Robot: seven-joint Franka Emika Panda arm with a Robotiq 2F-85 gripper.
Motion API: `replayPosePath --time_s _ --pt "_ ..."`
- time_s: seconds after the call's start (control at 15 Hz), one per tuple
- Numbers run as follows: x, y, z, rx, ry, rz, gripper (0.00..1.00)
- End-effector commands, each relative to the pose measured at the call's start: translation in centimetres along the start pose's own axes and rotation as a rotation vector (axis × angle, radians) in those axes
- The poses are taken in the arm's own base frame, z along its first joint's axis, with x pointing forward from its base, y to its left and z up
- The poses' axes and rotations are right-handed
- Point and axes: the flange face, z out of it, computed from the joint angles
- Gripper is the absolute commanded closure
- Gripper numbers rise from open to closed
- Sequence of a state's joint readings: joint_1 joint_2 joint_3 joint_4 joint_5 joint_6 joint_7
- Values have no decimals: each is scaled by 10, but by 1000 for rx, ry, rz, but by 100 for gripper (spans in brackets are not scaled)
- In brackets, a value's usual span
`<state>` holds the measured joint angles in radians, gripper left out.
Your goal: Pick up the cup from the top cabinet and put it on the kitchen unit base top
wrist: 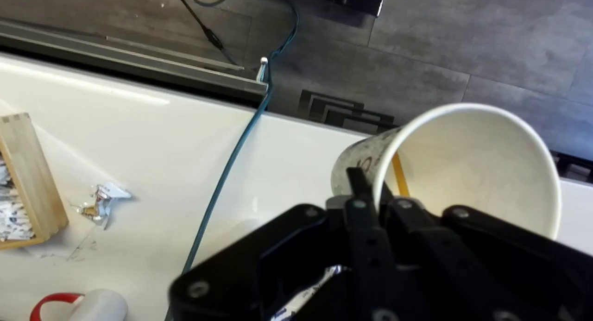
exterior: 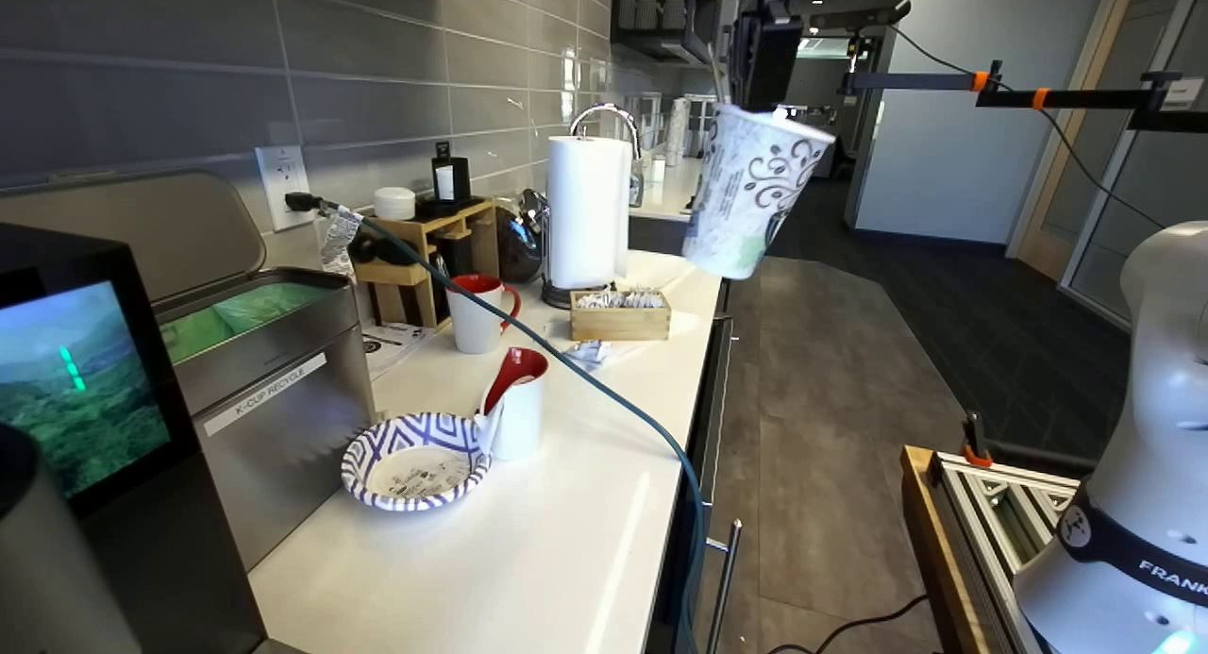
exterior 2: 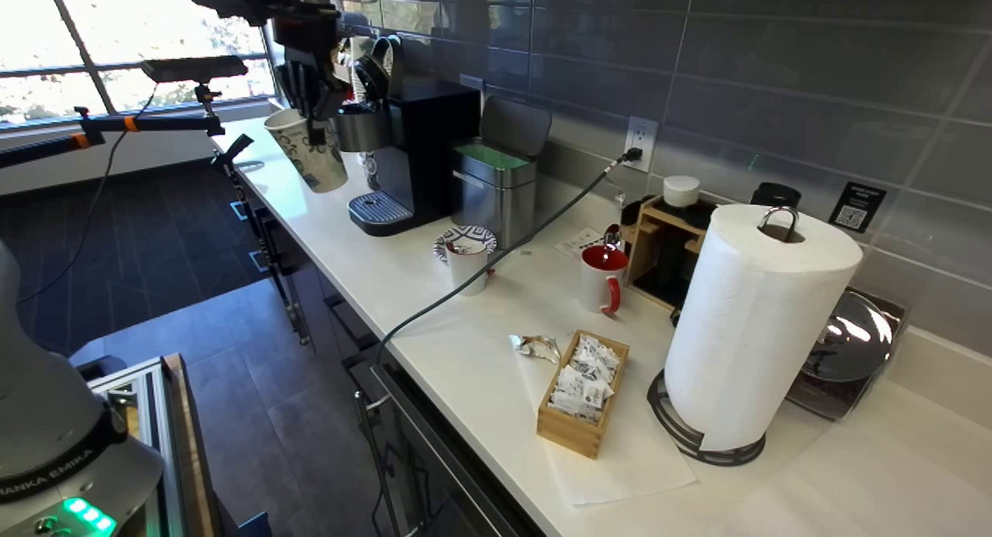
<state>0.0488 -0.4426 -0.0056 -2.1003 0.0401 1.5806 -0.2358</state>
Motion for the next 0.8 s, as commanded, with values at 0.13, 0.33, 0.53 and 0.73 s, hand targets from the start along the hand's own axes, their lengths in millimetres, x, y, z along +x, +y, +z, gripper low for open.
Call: replayPosePath --time_s 0.13,0.33,0.53,0.73 --pt "34 -33 95 35 150 13 99" --pt "46 -52 154 45 119 11 99" --pt "58 -69 198 46 63 10 99" --pt "77 -90 219 2 21 9 99"
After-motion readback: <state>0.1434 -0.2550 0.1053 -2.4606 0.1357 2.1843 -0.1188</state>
